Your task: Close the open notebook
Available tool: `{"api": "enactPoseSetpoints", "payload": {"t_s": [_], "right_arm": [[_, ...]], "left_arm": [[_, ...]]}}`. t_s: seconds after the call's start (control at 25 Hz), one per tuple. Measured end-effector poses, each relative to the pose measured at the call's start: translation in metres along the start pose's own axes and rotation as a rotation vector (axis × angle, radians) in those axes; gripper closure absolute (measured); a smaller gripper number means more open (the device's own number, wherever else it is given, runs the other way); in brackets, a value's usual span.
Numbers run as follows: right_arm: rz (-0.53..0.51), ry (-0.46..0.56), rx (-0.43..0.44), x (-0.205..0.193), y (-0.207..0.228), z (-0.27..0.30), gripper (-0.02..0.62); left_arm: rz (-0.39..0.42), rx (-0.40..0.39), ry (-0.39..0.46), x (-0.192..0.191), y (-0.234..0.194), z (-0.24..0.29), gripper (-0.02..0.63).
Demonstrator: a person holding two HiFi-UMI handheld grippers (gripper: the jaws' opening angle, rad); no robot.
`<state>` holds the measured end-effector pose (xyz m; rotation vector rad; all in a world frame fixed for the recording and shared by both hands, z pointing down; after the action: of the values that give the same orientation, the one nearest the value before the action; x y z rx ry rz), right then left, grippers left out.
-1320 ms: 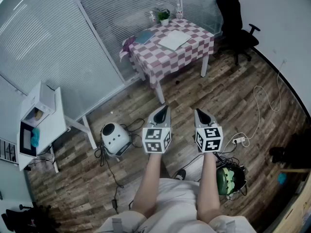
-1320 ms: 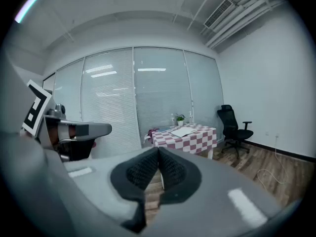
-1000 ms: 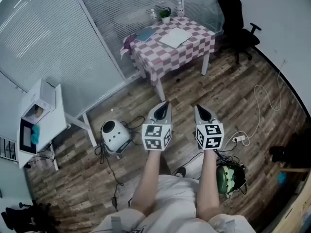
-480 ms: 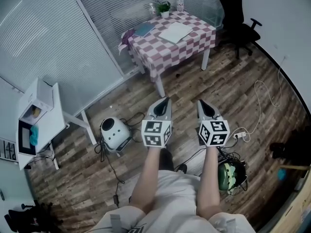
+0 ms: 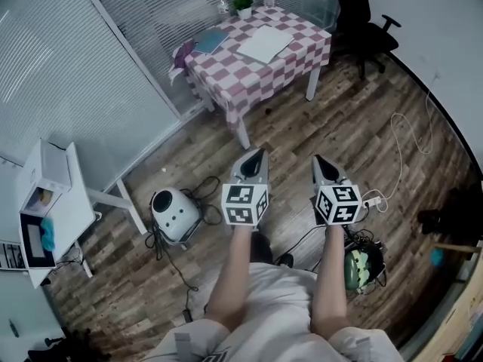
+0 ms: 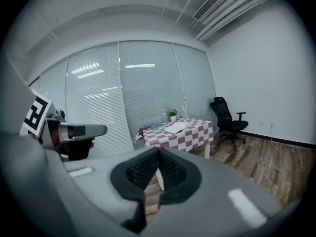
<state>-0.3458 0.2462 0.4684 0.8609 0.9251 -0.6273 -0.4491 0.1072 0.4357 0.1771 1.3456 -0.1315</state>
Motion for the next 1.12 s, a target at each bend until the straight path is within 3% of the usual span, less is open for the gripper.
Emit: {"api": "enactPoseSetpoints", "payload": {"t_s": [0.2, 0.44, 0.8, 1.12], "right_arm": [[0.080, 0.000, -0.073, 0.012, 0.016, 0.050, 0.594], [0.075, -0.060, -0.107, 0.015, 0.006, 0.104, 0.594], [0.070, -0.092, -0.122, 0.023, 0.011, 0.143, 0.594], [0.056, -0.093, -0.023, 0.057, 0.033, 0.208, 0.594]], "left_arm": [[-0.006, -0.034, -0.026, 0.001, -0.051, 0.041, 0.598], [-0.089, 0.003, -0.056, -0.001, -0.122, 0.078, 0.598], [-0.123, -0.025, -0.092, -0.017, -0.143, 0.117, 0.598], [-0.091, 0.047, -0.091, 0.001, -0.162, 0.163, 0.598]]}}
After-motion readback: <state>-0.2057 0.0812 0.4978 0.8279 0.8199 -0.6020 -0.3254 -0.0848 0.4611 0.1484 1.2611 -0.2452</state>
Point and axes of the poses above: the fingertips, and each gripper's own axes: z forward along the fingers, y to its right, x out of its top, the point moved 3 cm from there along -z, backward along the fingers, and after that the axes turned 12 degrees about z, right-handed, at the moved point
